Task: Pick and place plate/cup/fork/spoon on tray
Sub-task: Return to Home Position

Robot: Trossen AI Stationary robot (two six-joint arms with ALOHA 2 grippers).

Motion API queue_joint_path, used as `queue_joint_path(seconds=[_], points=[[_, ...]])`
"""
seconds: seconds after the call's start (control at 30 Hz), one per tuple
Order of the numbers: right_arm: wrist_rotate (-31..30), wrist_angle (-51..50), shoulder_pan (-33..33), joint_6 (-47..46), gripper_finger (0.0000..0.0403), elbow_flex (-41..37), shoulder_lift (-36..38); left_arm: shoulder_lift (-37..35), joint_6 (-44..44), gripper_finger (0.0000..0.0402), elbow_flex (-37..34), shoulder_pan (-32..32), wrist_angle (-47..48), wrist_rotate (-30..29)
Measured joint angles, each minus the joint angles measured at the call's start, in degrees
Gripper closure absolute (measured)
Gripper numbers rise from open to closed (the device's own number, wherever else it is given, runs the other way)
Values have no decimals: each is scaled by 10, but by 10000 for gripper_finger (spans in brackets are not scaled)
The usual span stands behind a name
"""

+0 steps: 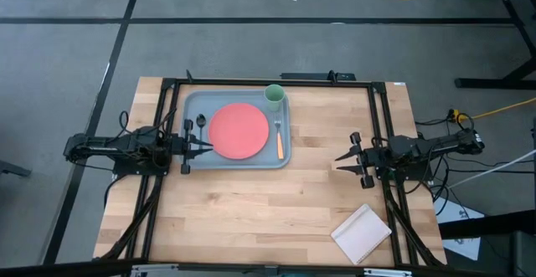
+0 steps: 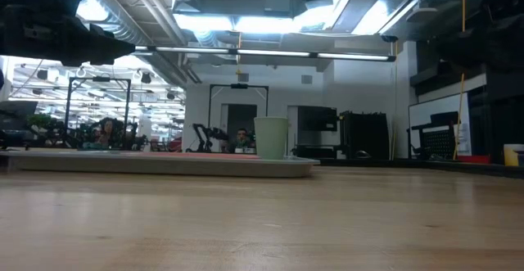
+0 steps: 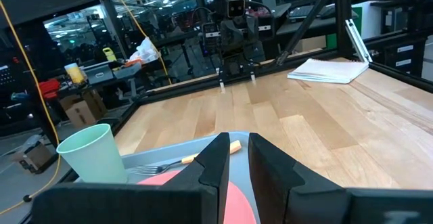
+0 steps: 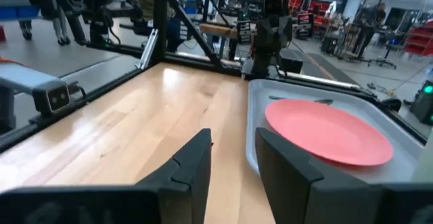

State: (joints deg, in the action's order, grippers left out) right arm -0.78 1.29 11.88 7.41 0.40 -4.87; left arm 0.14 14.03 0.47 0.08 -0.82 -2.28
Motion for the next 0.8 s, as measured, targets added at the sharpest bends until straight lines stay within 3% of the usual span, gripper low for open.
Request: queue_joint_path(seconds=[0.37, 0.8], points=[[-1, 8, 0, -7, 281, 0, 49, 0, 0, 353, 0, 0, 0, 0], [9, 4, 0, 34, 281, 0, 48, 0, 0, 353, 0, 0, 0, 0]])
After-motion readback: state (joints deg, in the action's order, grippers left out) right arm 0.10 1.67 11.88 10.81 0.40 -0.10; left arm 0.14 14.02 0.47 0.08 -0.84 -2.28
